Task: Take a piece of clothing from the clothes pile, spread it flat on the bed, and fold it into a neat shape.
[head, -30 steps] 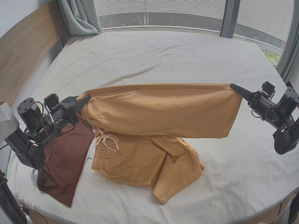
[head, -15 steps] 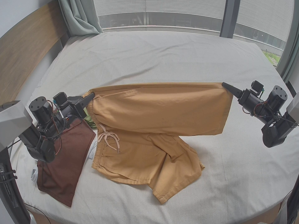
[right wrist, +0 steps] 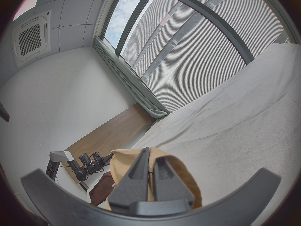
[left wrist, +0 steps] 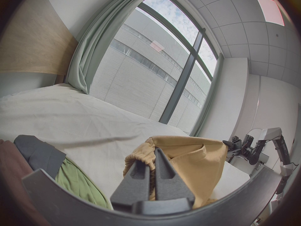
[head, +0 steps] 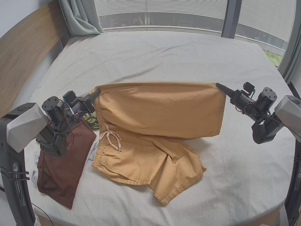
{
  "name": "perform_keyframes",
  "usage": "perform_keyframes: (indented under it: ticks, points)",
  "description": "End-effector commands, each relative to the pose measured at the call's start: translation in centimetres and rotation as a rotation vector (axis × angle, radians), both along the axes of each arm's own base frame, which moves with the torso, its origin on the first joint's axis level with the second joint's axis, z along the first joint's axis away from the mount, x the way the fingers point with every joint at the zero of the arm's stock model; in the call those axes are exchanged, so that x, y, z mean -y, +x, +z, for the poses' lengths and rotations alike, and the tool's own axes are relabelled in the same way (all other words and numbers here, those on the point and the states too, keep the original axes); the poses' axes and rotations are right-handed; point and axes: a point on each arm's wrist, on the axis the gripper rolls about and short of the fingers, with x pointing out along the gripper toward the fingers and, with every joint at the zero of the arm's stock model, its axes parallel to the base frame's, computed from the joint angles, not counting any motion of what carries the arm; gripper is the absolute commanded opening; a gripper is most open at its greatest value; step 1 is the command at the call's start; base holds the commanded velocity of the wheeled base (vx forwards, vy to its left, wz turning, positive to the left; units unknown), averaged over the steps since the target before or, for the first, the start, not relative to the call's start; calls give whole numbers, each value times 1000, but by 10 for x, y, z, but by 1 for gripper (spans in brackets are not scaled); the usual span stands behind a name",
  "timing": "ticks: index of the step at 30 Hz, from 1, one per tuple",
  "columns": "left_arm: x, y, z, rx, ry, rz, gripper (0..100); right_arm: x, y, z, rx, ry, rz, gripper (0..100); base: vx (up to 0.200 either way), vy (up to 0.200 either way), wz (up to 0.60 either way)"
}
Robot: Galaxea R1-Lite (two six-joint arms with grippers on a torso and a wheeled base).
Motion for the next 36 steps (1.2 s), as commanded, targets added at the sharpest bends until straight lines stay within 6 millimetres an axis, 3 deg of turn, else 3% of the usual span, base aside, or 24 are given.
perform_keyframes:
  ticks: [1,14,21,36]
  points:
    - [5,19,-21,-5,-13,14,0,-1,19,-24,-20,-1,2,0,0,0,0]
    - [9,38,-34,2,-59,15,0,1,50,-43,33,2,-3,0,0,0,0]
    - [9,44,-29,10,-110,16,0,-2,63,-43,77,4,3,0,0,0,0]
    - [9,53,-41,11,-120,27,0,-8,85,-47,74,6,8,0,0,0,0]
